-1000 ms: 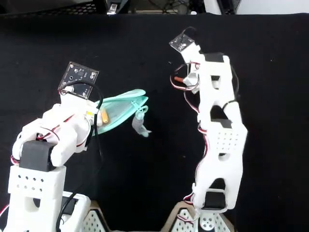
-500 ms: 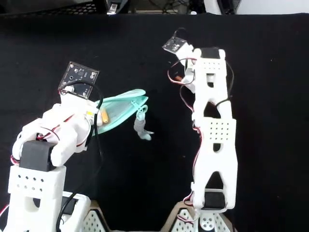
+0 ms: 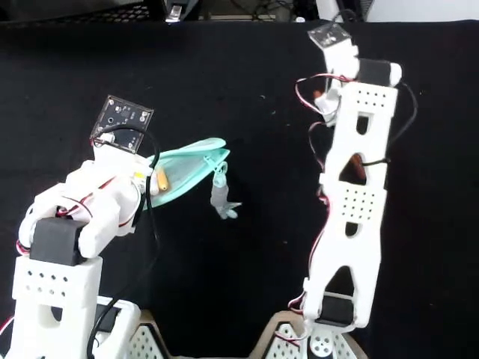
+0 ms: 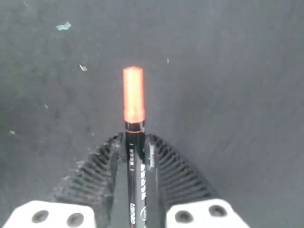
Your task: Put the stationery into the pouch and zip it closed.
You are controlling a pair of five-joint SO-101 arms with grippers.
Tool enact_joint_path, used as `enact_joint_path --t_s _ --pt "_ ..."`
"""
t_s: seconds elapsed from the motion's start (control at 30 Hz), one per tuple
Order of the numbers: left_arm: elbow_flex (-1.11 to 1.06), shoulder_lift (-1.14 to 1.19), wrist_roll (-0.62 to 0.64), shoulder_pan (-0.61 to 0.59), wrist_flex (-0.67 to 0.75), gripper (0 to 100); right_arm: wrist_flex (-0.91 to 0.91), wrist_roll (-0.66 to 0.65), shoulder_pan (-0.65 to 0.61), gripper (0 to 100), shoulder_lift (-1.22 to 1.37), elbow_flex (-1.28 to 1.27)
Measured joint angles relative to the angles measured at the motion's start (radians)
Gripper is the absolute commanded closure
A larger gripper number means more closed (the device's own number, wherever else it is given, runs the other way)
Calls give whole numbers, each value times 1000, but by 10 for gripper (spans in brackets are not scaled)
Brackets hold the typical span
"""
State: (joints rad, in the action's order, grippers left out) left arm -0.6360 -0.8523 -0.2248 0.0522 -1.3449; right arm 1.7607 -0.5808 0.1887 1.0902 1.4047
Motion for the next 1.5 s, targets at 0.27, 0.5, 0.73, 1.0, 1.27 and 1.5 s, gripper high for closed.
enact_joint_path --t_s 0.27,0.5,0.73,1.0,1.27,1.5 --pt "0 0 0 0 2 968 0 44 8 986 -236 -261" --pt "0 0 0 0 2 968 -58 80 -72 986 -569 -718" --pt "0 0 0 0 2 968 -439 101 -158 986 -1007 -1458" --pt "0 0 0 0 2 968 -816 103 -183 983 -1329 -2205" --pt "0 0 0 0 2 968 -809 100 -192 779 -1261 -2251" --pt "0 0 0 0 2 968 -687 86 -272 793 -1215 -2125"
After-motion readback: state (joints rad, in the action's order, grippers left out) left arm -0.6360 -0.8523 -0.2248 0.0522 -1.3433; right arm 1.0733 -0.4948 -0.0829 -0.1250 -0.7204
